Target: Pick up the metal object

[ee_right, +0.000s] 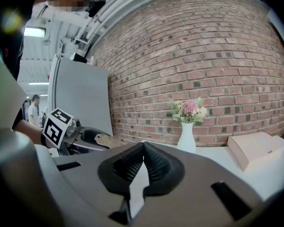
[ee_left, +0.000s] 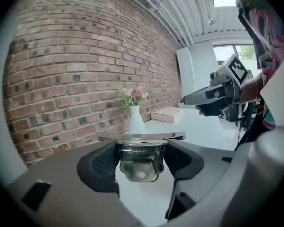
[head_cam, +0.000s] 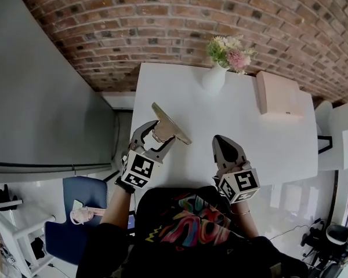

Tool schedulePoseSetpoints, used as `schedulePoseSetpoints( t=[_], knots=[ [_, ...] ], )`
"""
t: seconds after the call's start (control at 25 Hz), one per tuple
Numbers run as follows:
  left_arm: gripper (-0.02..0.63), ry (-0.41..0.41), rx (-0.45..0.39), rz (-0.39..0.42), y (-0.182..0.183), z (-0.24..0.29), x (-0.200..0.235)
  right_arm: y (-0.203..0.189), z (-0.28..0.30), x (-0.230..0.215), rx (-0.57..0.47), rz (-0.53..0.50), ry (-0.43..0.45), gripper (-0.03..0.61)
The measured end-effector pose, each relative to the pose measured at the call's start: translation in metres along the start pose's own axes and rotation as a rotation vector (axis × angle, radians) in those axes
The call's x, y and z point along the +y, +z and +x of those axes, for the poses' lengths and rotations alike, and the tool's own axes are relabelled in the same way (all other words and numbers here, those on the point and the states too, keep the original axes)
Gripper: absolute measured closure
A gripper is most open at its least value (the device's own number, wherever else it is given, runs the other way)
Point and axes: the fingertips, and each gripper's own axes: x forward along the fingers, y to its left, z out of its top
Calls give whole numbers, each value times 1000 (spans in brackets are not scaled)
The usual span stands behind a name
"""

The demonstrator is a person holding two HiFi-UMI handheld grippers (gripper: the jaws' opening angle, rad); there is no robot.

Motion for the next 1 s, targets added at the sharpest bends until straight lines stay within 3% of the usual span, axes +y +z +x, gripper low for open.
schedulePoseSetpoints(
  t=[0.2,0.6,1.0],
  knots=[
    [313,149,-60,-75,27,-27,16,1,5,1,14,-3,21,560],
    [313,348,-180,-201,48,-86,43,13,20,11,1,-23,67,559],
    [313,393,-186,-263,33,-99,40,16,18,10,-4,-12,75,560]
  ],
)
